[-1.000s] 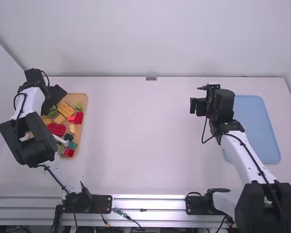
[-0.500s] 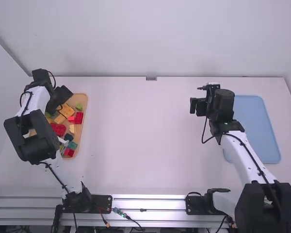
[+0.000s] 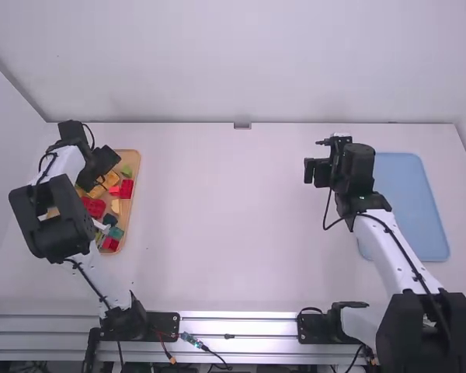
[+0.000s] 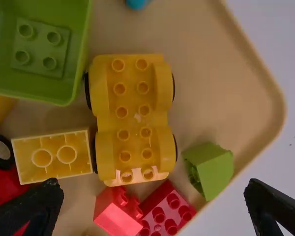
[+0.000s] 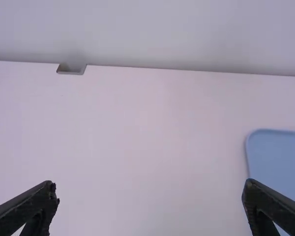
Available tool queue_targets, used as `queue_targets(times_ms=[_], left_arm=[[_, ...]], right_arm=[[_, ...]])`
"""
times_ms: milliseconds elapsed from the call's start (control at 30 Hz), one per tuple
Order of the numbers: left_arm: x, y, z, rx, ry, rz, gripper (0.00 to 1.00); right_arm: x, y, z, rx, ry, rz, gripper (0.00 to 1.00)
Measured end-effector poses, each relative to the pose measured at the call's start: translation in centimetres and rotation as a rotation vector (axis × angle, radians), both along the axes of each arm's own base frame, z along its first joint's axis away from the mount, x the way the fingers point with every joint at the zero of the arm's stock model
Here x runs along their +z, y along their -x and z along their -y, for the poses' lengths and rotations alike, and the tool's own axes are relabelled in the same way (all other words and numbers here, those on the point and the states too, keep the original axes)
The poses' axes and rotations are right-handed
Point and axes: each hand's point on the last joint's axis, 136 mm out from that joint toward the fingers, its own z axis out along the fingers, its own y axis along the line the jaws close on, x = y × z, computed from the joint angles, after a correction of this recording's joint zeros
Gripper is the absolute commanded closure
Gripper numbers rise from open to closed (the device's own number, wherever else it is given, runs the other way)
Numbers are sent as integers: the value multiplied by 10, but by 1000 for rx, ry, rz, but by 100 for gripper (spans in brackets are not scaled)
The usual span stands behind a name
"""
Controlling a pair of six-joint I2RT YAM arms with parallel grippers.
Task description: Assemble lego blocks to make yellow taxi
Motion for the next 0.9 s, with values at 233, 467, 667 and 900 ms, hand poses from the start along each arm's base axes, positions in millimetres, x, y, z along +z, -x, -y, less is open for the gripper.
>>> queue_targets(times_ms=[233, 467, 667, 900], left_arm=[[-4, -3, -1, -1, -7, 21, 1], [-16, -7, 9, -25, -1, 49, 1], [-17, -12, 12, -34, -9, 66, 1], [-26, -8, 9, -24, -32, 66, 1]], right_arm=[[0, 0, 0, 3, 3, 1, 1], [0, 0, 0, 1, 1, 0, 1], [0, 0, 0, 1, 1, -1, 1], [-1, 1, 0, 1, 2, -3, 1]])
